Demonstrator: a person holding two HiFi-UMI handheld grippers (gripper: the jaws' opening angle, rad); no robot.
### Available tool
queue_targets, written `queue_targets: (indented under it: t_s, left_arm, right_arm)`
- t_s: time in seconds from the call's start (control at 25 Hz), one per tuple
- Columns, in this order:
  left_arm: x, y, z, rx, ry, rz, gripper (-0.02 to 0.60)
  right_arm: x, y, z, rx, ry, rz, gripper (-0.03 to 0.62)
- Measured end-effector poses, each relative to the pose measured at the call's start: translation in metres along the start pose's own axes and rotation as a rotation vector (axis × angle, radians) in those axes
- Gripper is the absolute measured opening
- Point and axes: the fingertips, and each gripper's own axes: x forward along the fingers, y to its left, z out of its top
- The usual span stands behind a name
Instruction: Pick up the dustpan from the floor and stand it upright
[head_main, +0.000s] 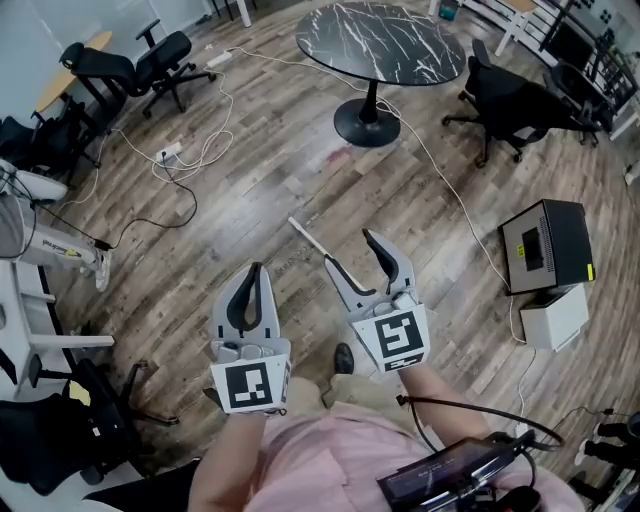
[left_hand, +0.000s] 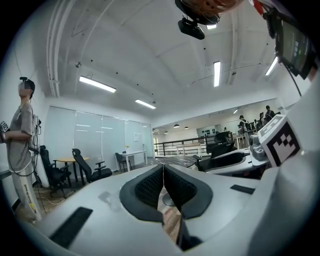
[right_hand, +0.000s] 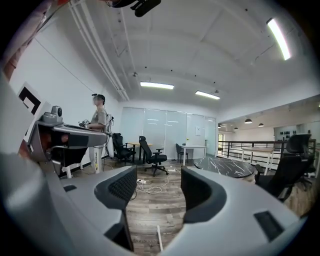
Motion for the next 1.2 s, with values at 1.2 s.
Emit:
queue_targets:
  t_s: [1.2]
  left_arm:
    - [0.196,0.16,-0.152,-0.159,0.143,0.041,0.014]
  right_arm:
    - [0.28,-0.003,-0.109,-0.065,0.194,0.152,0.263]
